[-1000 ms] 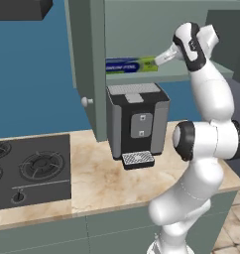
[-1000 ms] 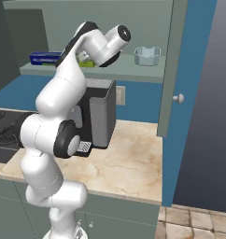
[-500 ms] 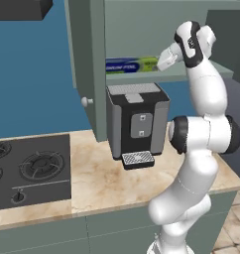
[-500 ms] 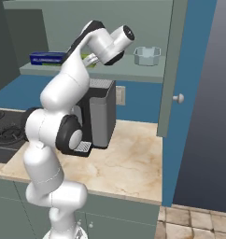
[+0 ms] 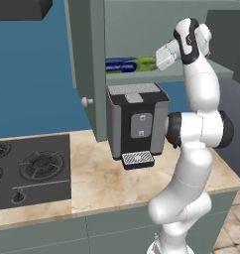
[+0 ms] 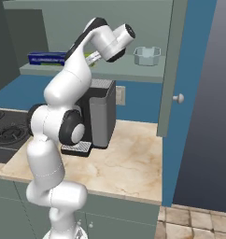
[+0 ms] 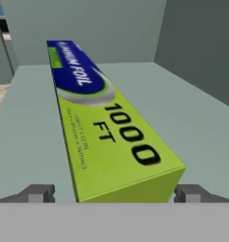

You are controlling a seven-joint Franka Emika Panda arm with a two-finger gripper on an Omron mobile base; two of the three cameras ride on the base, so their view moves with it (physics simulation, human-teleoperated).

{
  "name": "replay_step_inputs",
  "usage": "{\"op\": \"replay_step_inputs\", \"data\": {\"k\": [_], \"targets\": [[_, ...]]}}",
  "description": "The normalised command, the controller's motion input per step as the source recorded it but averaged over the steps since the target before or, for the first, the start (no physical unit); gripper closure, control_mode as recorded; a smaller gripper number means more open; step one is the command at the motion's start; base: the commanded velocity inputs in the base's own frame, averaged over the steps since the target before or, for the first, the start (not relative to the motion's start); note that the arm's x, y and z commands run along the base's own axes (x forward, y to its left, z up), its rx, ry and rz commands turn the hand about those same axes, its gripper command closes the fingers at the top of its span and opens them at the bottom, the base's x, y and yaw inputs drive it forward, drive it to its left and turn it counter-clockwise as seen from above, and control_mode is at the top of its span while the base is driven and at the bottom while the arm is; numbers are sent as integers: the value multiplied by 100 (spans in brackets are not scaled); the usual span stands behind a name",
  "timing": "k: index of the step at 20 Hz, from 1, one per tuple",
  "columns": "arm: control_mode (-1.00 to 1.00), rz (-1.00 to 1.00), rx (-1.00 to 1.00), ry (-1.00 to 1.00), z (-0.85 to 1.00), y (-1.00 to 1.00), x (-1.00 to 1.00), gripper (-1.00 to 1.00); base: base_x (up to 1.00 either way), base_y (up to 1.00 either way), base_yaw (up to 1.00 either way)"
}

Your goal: Retrieve the tupperware and aluminum foil from the cabinet and place them on the dining counter near the plate with bell pepper and kebab skewer to prepare for storing leftovers.

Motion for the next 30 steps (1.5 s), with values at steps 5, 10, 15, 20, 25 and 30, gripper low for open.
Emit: {"op": "replay_step_inputs", "data": {"k": [5, 10, 15, 20, 25, 30], "targets": [[-100, 2, -2, -7, -3, 37, 4, 100, 0, 0, 0], [-100, 0, 0, -8, -7, 8, 17, 100, 0, 0, 0], [-100, -3, 0, -18, -32, 1, -7, 100, 0, 0, 0], [-100, -15, 8, -14, -7, -3, -73, 100, 0, 0, 0], [-100, -23, 16, -2, 5, -25, -100, 100, 0, 0, 0], [-100, -24, 4, 4, 0, -24, -100, 100, 0, 0, 0]]}}
